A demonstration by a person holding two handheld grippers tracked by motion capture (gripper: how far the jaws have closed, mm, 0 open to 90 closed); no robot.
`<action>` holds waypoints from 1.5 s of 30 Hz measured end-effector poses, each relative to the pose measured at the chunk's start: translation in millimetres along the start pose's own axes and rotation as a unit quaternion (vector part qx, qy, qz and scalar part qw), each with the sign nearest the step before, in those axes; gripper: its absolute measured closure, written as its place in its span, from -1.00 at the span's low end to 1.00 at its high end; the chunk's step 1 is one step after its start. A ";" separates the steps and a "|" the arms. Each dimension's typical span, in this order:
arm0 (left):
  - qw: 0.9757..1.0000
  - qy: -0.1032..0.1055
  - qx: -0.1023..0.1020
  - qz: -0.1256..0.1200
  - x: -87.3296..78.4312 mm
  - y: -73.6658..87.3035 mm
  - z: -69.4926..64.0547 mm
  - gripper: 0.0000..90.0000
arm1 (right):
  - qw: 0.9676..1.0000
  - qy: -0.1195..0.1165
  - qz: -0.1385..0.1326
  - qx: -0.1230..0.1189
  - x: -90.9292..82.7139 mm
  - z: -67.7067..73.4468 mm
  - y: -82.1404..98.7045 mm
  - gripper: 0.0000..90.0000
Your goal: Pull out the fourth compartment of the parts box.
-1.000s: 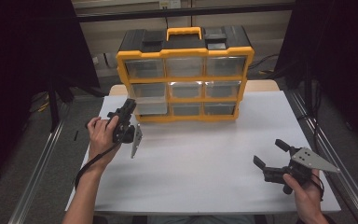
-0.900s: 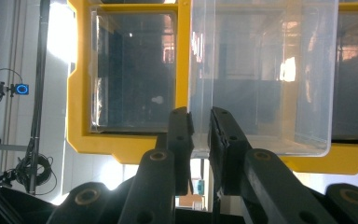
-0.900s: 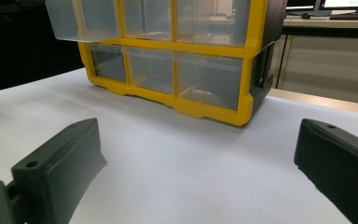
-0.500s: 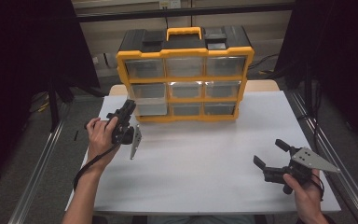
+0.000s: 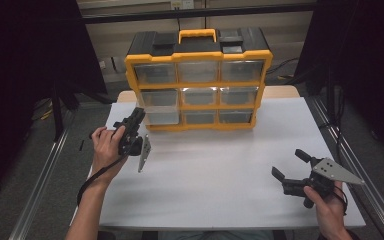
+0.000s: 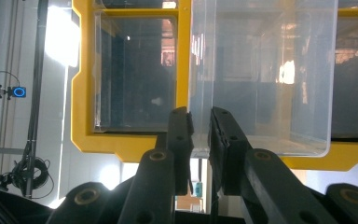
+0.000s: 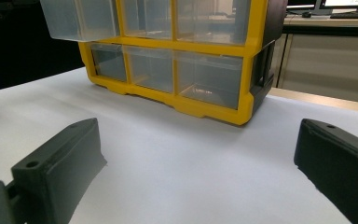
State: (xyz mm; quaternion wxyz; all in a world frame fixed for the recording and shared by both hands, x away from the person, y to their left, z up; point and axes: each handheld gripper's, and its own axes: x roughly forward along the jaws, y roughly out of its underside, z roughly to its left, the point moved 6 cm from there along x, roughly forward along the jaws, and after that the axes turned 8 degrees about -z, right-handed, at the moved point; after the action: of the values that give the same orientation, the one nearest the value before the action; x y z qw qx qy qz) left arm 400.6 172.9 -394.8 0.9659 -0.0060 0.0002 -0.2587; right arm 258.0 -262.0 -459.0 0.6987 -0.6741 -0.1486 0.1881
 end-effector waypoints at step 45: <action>1.000 0.014 0.001 -0.003 -4.5 0.5 -3.5 0.71 | 1.000 -0.001 -0.002 0.003 -0.8 0.3 -0.3 -0.99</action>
State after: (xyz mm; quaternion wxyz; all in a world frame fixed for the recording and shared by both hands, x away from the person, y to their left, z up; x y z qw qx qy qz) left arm 396.9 175.5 -398.3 0.9652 -0.0013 0.0137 -0.2613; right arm 257.2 -262.1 -458.6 0.7009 -0.6716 -0.1498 0.1878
